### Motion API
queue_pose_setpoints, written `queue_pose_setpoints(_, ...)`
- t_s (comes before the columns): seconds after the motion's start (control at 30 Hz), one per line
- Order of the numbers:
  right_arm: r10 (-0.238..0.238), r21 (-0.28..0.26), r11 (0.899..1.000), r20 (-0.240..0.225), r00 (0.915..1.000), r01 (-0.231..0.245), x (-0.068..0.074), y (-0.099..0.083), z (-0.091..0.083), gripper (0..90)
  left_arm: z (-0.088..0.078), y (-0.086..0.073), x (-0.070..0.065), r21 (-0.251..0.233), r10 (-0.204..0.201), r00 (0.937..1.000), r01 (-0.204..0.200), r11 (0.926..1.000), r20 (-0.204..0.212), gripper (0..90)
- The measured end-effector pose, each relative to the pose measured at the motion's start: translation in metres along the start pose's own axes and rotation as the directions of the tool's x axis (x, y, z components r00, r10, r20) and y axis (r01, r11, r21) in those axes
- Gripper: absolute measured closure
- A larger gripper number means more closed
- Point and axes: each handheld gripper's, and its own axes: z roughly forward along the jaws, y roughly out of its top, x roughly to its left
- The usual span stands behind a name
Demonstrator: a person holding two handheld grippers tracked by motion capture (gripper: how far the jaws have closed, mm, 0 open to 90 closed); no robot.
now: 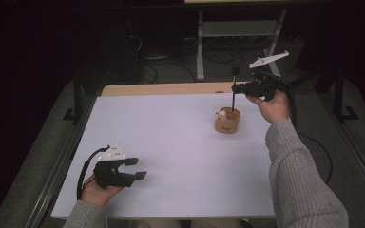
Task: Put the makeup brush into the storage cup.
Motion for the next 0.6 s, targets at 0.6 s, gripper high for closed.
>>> queue_pose_setpoints(0.6,0.056,0.009,0.998,0.03,0.998,-0.056,-0.009,-0.013,0.014,84.9,-0.001,-0.001,0.001,-0.009,-0.003,1.0,0.003,1.0,0.002,37.7)
